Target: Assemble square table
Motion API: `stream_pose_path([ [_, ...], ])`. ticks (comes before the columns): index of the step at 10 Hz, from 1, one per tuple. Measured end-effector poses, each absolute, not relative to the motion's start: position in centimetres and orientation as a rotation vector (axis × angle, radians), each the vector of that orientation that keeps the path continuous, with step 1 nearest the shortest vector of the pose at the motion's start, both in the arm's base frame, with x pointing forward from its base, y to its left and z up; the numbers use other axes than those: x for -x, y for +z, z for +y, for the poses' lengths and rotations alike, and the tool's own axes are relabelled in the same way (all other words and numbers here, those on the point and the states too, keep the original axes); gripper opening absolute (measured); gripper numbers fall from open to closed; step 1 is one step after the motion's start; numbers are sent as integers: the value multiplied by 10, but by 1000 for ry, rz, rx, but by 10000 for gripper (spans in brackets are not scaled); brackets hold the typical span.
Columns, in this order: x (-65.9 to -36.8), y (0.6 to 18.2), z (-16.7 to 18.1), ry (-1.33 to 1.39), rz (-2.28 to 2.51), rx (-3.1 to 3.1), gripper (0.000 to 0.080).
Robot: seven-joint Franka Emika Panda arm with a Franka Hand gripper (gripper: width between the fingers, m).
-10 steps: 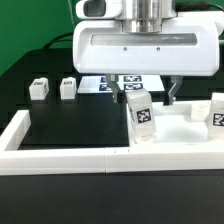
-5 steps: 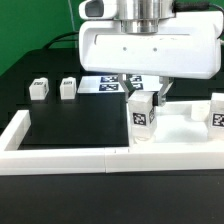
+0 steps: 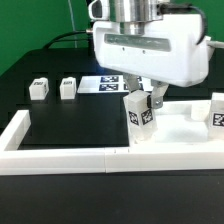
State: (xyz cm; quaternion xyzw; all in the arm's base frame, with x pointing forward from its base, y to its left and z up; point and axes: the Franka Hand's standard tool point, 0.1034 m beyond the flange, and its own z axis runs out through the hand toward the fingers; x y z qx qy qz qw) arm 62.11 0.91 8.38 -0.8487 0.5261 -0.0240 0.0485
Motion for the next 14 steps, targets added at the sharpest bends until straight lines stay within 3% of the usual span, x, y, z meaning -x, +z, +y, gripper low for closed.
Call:
stream_pose_path([
  [5, -621, 83, 12, 11, 2089, 2097, 290],
  [6, -621, 83, 13, 10, 2076, 2110, 344],
  [7, -621, 82, 13, 8, 2054, 2132, 344],
  [9, -620, 83, 19, -38, 1708, 2441, 612],
  [14, -616, 83, 12, -117, 1000, 2832, 649],
])
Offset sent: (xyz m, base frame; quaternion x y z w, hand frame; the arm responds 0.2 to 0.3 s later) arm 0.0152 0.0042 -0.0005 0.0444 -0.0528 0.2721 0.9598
